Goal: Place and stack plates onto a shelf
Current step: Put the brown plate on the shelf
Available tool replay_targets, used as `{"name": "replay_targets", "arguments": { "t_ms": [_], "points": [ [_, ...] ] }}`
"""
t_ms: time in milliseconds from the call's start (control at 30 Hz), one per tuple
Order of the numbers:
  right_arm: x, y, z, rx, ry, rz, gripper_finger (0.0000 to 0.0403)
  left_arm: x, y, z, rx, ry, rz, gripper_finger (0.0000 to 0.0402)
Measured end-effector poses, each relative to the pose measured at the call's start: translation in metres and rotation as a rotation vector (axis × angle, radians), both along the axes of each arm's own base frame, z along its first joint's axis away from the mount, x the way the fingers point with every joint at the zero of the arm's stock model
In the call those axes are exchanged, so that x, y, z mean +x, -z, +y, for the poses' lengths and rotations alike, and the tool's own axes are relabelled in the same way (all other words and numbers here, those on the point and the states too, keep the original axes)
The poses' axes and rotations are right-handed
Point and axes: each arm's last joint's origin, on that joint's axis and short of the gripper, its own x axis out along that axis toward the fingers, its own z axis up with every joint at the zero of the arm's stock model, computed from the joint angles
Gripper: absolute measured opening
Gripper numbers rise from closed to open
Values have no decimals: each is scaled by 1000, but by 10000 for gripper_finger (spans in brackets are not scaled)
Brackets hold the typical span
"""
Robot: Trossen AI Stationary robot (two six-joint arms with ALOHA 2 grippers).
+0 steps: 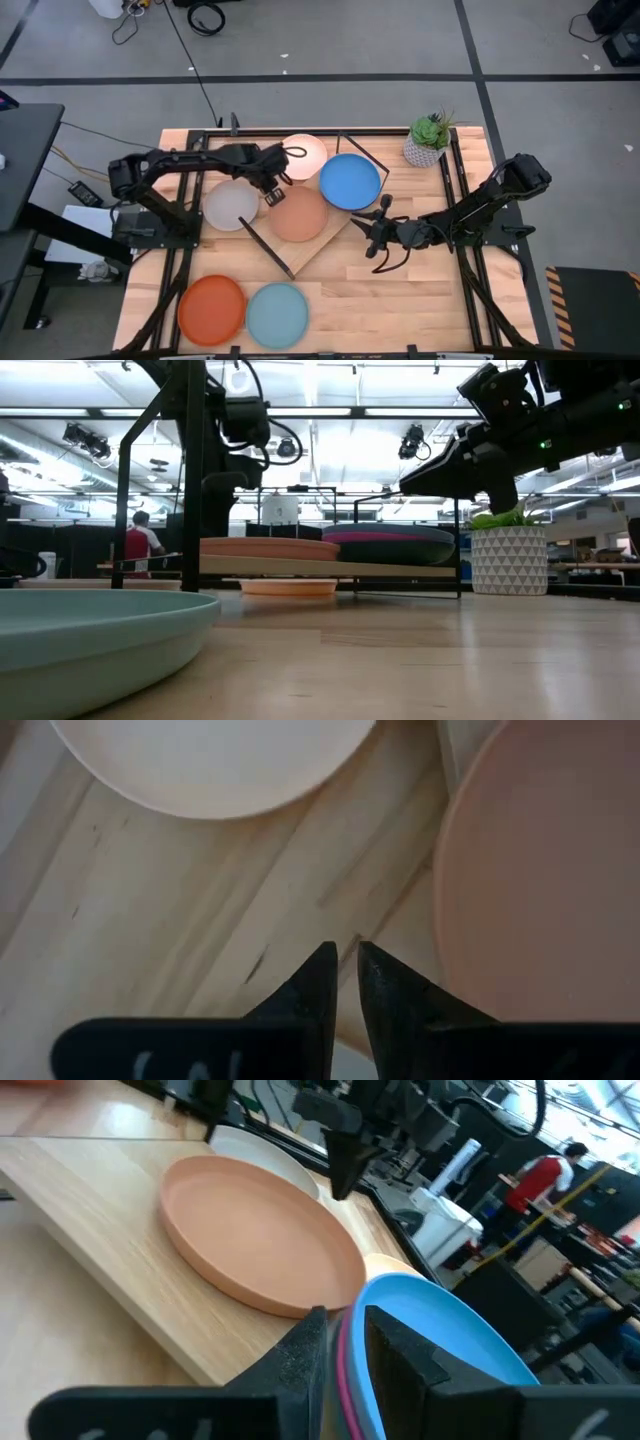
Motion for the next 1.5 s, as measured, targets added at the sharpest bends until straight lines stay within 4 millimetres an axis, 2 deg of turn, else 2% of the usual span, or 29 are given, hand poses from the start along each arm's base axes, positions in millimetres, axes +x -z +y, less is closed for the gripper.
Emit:
{"name": "replay_targets", "arguments": {
  "t_ms": [233, 367, 500, 633, 1000, 1500],
  "points": [
    [1, 0, 1, 4, -32, 1, 77, 7, 0, -21, 32, 44, 7, 50],
    [1, 0, -1, 4, -26, 1, 77, 9, 0, -27, 80, 48, 19, 50],
    [1, 0, -1, 4, -25, 1, 77, 11, 0, -27, 93, 46, 10, 50],
    [1, 0, -1, 0, -26, 1, 77, 15, 10, -21, 121, 33, 53, 50],
    [1, -1, -1, -2, -27, 1, 77, 23, 26, -21, -18, 64, 35, 50],
    [1, -1, -1, -2, -27, 1, 77, 24, 27, -23, -53, 83, 26, 50]
  ]
}}
